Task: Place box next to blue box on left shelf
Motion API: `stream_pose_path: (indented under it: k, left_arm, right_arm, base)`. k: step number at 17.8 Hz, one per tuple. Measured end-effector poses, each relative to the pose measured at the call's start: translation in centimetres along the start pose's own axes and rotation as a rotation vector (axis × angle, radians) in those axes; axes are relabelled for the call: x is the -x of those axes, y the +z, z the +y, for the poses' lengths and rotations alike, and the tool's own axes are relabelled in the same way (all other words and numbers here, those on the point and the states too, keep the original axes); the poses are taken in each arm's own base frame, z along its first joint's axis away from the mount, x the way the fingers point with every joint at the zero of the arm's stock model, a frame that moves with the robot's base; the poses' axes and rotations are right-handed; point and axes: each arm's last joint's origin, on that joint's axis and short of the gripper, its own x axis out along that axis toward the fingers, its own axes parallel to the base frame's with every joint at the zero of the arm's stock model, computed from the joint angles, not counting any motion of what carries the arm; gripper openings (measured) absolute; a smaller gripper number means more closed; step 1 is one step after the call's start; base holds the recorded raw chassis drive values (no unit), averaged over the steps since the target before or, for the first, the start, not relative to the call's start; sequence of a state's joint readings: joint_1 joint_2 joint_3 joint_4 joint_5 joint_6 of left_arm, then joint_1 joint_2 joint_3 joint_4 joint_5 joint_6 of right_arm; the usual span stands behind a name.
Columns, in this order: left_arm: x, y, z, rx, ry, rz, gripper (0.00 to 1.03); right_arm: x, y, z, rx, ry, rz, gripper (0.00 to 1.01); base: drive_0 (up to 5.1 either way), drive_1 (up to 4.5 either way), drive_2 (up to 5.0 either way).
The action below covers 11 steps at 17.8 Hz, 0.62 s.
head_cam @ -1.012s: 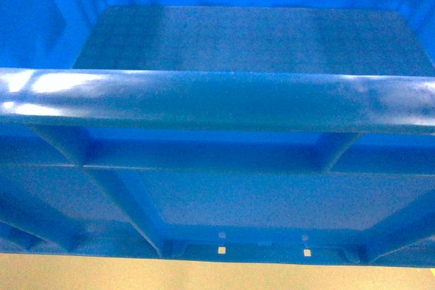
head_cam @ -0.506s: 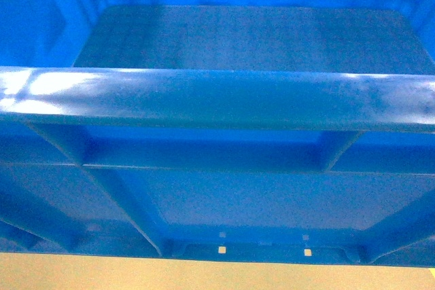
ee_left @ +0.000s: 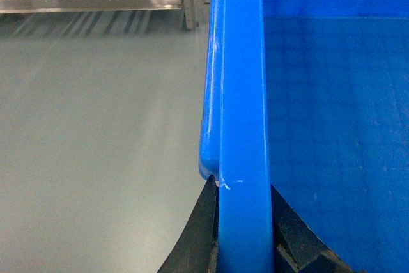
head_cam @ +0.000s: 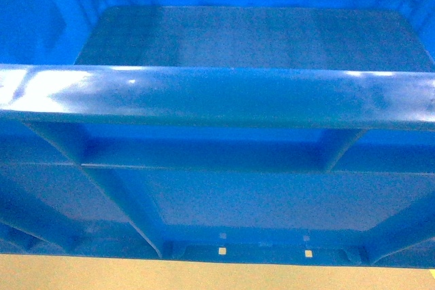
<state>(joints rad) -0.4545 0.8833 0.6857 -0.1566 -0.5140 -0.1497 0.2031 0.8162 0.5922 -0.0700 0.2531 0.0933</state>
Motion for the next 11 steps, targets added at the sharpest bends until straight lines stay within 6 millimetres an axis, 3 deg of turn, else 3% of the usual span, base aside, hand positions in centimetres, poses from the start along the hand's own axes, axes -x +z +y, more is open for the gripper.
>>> stream_pose_path:
  k: [11]
  left_arm:
    - [-0.01,0.01,-0.01,0.0,0.0,-0.001,0.1]
  right_arm:
    - [-0.03,0.0,0.01,0.0,0.0,0.0,0.1]
  base:
    - [0.1,4.14,-4.0]
